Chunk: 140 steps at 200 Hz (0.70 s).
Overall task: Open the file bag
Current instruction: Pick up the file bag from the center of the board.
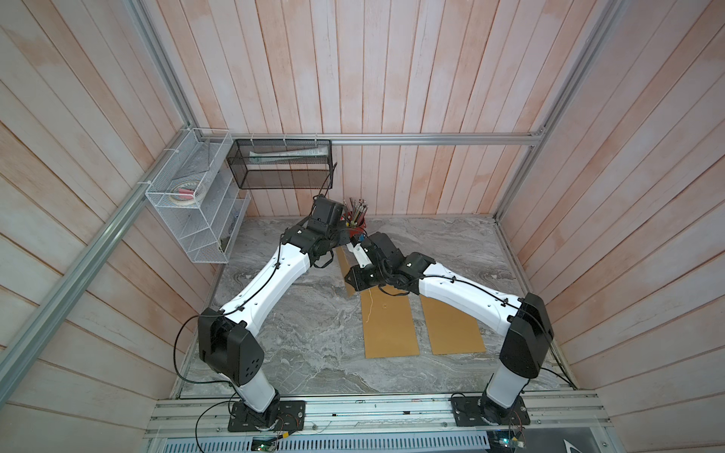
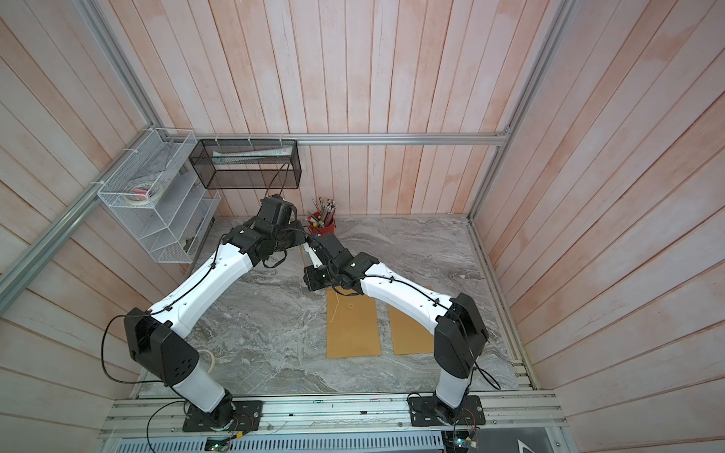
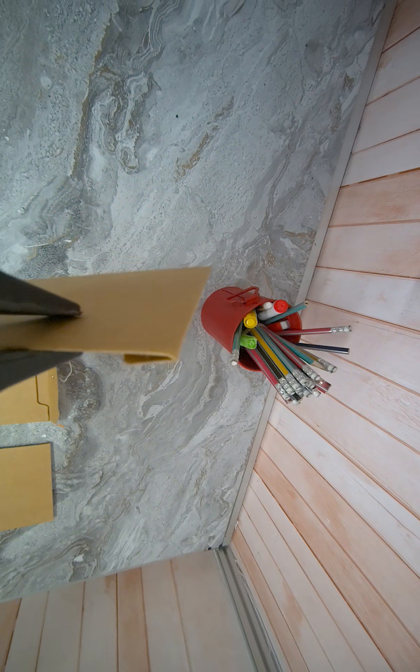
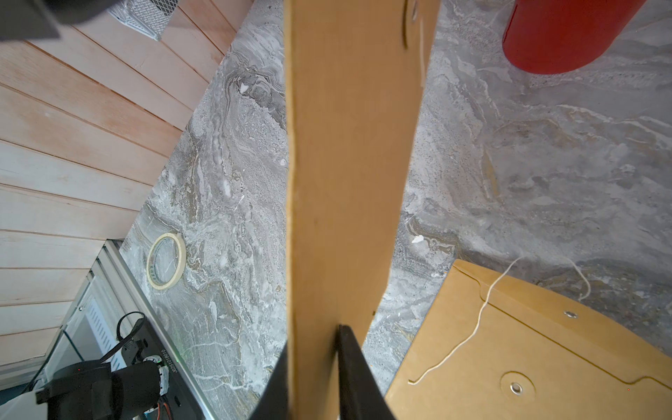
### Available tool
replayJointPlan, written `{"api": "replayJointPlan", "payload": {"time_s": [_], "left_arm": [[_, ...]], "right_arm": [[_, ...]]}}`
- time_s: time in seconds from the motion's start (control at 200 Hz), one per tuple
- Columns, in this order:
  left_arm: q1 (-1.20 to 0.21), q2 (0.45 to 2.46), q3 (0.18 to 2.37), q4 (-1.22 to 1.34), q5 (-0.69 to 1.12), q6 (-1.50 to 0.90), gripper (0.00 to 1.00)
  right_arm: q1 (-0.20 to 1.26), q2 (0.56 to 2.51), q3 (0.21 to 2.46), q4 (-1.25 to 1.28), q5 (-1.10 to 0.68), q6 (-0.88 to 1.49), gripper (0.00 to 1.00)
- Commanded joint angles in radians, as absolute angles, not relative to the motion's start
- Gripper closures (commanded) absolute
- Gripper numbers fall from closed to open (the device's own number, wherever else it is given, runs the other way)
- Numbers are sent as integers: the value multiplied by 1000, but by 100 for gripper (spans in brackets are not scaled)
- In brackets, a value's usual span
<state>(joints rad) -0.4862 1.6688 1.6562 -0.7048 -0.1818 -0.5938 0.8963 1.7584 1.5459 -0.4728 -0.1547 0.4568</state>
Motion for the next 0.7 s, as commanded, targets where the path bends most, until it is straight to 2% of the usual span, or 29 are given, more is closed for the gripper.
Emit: {"api": "replayJointPlan", "payload": {"time_s": [0.0,0.135,0.43,0.695], "left_arm": [[-499,1661,1659,-698,-187,-594,87],[-492,1639,1641,-680,-196,-594,100],[-464,1541,1536,-568,-177,-564,100],[-403,1429,1395,-413,-71,-530,100]], "right_arm": [[936,1770,1600,-421,-195,419,77],[940,1769,1602,-421,-204,421,73],[938,1684,1474,-322,-304,437,69],[920,1629,1360,-294,-292,443,67]]}}
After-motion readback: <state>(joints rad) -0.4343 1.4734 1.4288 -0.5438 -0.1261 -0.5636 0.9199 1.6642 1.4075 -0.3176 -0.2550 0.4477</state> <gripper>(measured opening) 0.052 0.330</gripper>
